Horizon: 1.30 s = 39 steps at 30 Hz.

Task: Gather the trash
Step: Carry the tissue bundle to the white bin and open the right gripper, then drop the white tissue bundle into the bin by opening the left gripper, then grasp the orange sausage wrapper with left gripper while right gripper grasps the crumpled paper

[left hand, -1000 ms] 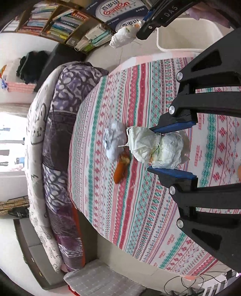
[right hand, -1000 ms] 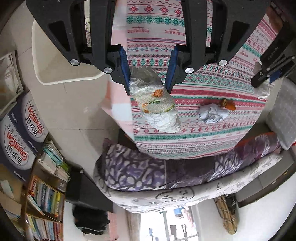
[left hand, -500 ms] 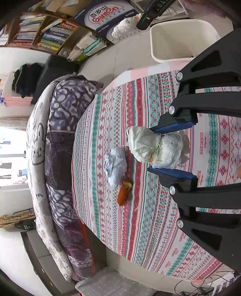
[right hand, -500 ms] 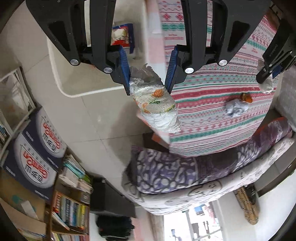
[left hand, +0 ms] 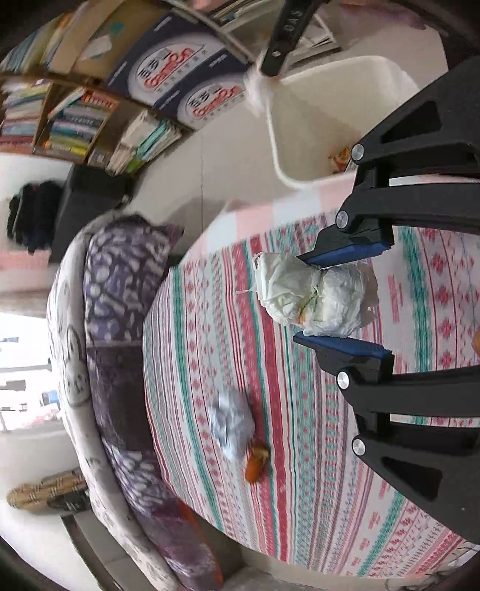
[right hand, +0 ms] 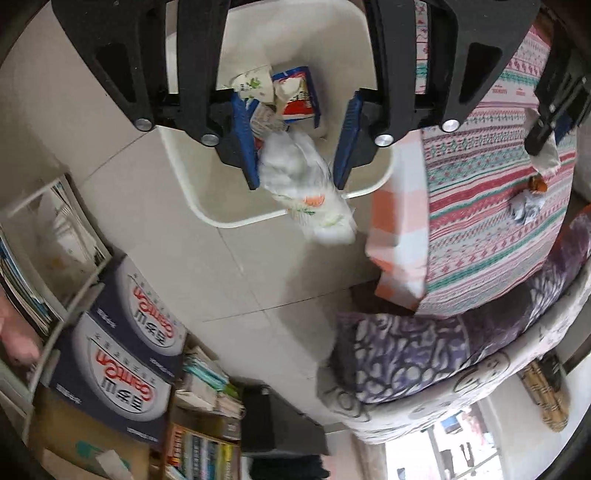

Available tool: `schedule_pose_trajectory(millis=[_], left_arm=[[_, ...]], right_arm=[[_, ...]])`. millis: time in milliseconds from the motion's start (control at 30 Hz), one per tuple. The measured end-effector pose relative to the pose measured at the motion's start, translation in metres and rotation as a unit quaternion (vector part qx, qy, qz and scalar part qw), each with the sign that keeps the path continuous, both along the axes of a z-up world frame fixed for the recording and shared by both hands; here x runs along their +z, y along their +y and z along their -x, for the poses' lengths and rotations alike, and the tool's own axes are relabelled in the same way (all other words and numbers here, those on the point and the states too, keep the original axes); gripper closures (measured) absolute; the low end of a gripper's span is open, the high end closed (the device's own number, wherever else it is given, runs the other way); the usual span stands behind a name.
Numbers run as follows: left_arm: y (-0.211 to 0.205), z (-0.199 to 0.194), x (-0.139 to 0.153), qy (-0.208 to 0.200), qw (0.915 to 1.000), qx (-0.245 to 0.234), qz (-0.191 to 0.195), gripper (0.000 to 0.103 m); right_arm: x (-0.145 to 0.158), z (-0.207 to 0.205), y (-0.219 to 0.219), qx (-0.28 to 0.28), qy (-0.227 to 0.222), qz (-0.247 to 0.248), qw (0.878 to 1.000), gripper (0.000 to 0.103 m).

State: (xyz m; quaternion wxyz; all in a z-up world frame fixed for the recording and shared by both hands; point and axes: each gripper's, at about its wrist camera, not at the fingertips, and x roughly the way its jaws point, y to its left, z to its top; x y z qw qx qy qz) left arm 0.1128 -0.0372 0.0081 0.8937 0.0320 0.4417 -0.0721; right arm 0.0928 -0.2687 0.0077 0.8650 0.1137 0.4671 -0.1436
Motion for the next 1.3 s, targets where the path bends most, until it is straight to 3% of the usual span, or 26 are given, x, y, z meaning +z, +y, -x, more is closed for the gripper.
schedule_pose_trajectory(millis=[300, 533, 600, 700, 800, 867, 967, 1000, 1033, 1133, 1300], left_arm=[[-0.058, 0.016, -0.014, 0.023, 0.9958, -0.087, 0.015, 0.068], [-0.099, 0.034, -0.024, 0.061, 0.9798, -0.182, 0.057, 0.064], [-0.106, 0.036, -0.026, 0.074, 0.9747, -0.199, 0.071, 0.040], [-0.099, 0.032, -0.021, 0.062, 0.9784, -0.186, 0.066, 0.033], [-0.075, 0.015, -0.020, 0.063, 0.9890, -0.125, 0.046, 0.033], [-0.042, -0.005, -0.022, 0.066, 0.9964, -0.049, 0.020, 0.033], [0.024, -0.035, -0.025, 0.075, 0.9938, 0.081, 0.008, 0.033], [0.046, -0.042, -0.024, 0.077, 0.9895, 0.121, 0.016, 0.033], [0.083, -0.052, -0.023, 0.077, 0.9793, 0.185, 0.030, 0.033], [0.153, -0.069, -0.020, 0.060, 0.9519, 0.297, 0.044, 0.035], [0.221, -0.104, -0.042, 0.092, 0.9043, 0.407, 0.091, 0.048]], right_arm=[[0.004, 0.010, -0.036, -0.056, -0.016, -0.014, 0.998, 0.038], [0.005, 0.014, -0.050, -0.091, -0.027, -0.033, 0.995, 0.031], [0.005, 0.014, -0.051, -0.097, -0.028, -0.040, 0.994, 0.029], [0.004, 0.011, -0.049, -0.100, -0.030, -0.051, 0.993, 0.028], [0.003, 0.008, -0.042, -0.094, -0.030, -0.058, 0.993, 0.026], [0.001, 0.005, -0.036, -0.086, -0.029, -0.065, 0.994, 0.026], [-0.001, 0.000, -0.025, -0.072, -0.027, -0.073, 0.994, 0.025], [-0.003, -0.003, -0.019, -0.063, -0.025, -0.075, 0.995, 0.025], [-0.003, -0.004, -0.015, -0.058, -0.024, -0.077, 0.995, 0.025], [-0.005, -0.012, 0.004, -0.028, -0.020, -0.086, 0.996, 0.025], [-0.005, -0.027, 0.042, 0.033, -0.008, -0.082, 0.996, 0.025]])
